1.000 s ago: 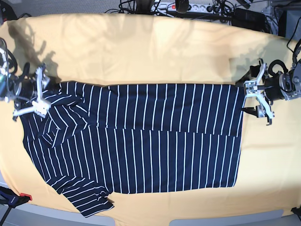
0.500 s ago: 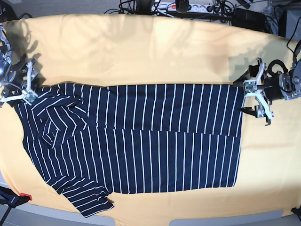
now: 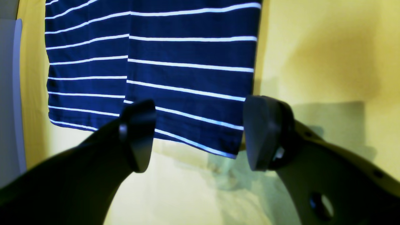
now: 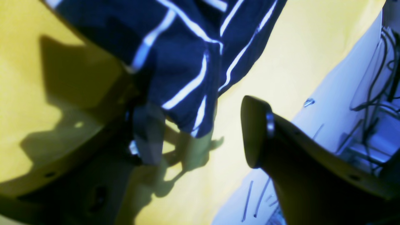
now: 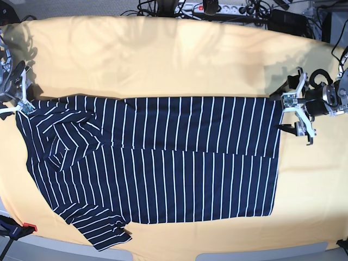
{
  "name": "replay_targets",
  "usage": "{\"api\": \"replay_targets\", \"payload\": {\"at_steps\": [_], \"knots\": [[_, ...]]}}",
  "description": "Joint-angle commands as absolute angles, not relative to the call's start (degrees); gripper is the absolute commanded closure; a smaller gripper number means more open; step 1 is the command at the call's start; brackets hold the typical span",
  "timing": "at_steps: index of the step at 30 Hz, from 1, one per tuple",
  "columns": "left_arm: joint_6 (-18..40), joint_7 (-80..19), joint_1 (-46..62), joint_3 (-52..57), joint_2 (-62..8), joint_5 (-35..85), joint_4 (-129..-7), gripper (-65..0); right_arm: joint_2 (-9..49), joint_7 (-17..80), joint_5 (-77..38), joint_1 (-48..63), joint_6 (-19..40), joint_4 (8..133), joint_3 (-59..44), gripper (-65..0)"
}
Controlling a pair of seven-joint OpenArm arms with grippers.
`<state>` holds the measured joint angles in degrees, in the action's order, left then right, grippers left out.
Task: Fold the T-shirt properly
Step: 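Release and regrasp the shirt edge with both grippers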
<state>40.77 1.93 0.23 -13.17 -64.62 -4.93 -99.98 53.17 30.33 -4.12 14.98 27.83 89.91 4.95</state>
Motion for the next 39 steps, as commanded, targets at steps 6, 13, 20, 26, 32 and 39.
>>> {"api": "replay_targets", "payload": {"at_steps": [6, 13, 20, 26, 32, 39], "knots": [[40.0, 3.0, -0.6, -12.3, -66.0, -4.3, -100.5, -43.6, 54.3, 26.9, -4.8, 14.6, 25.5, 90.1, 4.4, -7.2], [40.0, 2.6, -0.3, -12.3, -66.1, -10.1, -100.4, -43.7, 54.3, 28.8, -4.7, 14.6, 23.3, 90.1, 4.4, -16.1], [40.0, 6.5, 2.7, -12.3, -66.0, -17.4, -99.9, -43.7, 54.3, 30.0, -4.7, 14.6, 21.3, 90.1, 4.4, -30.6], [38.2, 7.8, 3.3, -12.3, -65.8, -20.3, -97.3, -43.7, 54.3, 30.0, -4.7, 14.6, 21.1, 90.1, 4.5, -30.6], [33.3, 15.3, 3.3, -12.4, -65.0, -24.1, -92.3, -43.7, 54.3, 30.0, -4.7, 14.6, 20.3, 90.1, 4.5, -30.6], [32.8, 15.5, 3.0, -12.4, -61.7, -23.7, -91.6, -43.7, 54.3, 30.0, -4.7, 14.4, 20.3, 90.1, 4.4, -30.6]]}}
